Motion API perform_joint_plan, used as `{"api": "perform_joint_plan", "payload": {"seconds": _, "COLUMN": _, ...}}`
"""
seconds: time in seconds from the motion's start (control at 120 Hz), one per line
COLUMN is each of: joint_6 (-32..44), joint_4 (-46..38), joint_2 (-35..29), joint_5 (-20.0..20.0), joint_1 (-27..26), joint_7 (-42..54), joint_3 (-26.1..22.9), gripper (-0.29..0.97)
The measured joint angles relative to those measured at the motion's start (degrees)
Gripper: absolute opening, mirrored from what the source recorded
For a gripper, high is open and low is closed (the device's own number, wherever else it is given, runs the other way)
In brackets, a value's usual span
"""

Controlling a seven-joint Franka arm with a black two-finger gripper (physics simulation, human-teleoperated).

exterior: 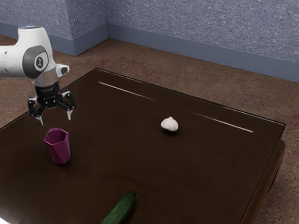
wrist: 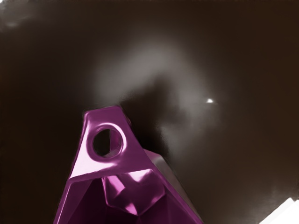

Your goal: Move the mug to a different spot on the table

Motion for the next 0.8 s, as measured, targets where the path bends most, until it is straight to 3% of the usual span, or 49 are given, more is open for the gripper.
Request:
{"api": "perform_joint_plan", "payload": {"seconds": 0.425, "joint_6": 3.8, "joint_4": 3.6, "joint_2": 11.7, "joint_5": -6.7, "joint_1": 3.7, "joint_7": -2.2, "joint_3": 0.0, "gripper": 0.68}}
{"api": "perform_joint_plan", "payload": {"seconds": 0.8, "joint_6": 4.6, "joint_4": 5.3, "joint_2": 16.2, "joint_5": -8.4, "joint_1": 4.5, "joint_7": 0.8, "joint_3": -0.1, "gripper": 0.66}}
